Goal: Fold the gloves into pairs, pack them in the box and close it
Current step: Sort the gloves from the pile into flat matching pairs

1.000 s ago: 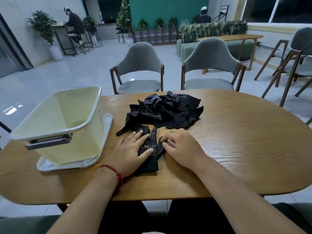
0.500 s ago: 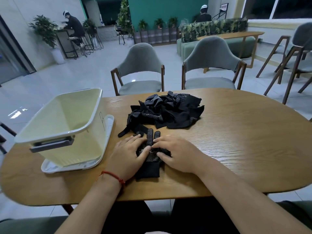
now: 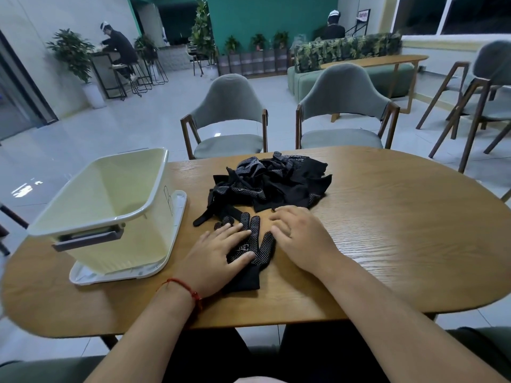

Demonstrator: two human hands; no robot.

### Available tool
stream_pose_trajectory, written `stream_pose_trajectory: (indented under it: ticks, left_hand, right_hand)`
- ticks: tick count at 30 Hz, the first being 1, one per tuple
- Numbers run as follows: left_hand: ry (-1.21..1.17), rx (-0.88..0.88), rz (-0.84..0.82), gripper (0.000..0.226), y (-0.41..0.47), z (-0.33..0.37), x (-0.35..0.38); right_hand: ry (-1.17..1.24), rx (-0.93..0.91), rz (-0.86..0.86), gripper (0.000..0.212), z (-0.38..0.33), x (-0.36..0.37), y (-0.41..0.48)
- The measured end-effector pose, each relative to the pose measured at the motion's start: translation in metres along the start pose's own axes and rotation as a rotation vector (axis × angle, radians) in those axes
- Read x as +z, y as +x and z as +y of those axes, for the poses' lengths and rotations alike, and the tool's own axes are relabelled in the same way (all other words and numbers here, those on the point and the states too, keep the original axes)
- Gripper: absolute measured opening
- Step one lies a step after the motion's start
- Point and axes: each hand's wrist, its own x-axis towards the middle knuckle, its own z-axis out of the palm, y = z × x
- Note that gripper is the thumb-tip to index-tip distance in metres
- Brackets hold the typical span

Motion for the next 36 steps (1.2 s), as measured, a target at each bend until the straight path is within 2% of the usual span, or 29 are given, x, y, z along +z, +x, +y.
stream_pose_trajectory:
  ticks: [4, 7, 12, 14, 18, 23, 29, 36]
  left_hand:
    - [0.000, -0.008, -0.006, 0.074, 0.000, 0.000, -0.002]
    - [-0.026, -0.008, 0.033, 0.073, -0.004, 0.004, -0.004]
    - [-0.235, -0.118, 0.259, 0.050, 0.013, -0.005, -0.009]
    - [-0.227, -0.157, 0.218, 0.048, 0.027, -0.009, -0.018]
    - [-0.224, -0.331, 0.023, 0.048, 0.061, -0.013, -0.039]
    - [-0.062, -0.358, -0.137, 0.055, 0.090, -0.019, -0.047]
    - [-0.028, -0.398, -0.159, 0.055, 0.114, -0.031, -0.039]
    - [0.094, -0.504, -0.164, 0.069, 0.127, -0.042, -0.030]
  right_hand:
    - [-0.130, 0.102, -0.010, 0.035, 0.003, 0.000, -0.001]
    - [-0.248, 0.155, -0.041, 0.049, 0.002, 0.000, -0.002]
    - [-0.306, 0.220, -0.113, 0.049, 0.000, 0.000, -0.003]
    - [-0.319, 0.211, -0.112, 0.049, -0.002, 0.000, -0.004]
    - [-0.314, 0.219, -0.120, 0.049, -0.002, -0.001, -0.003]
    - [-0.309, 0.223, -0.140, 0.051, -0.002, -0.002, -0.004]
    - [-0.311, 0.236, -0.147, 0.052, -0.003, -0.004, -0.004]
    - [-0.316, 0.266, -0.161, 0.055, -0.004, -0.004, -0.004]
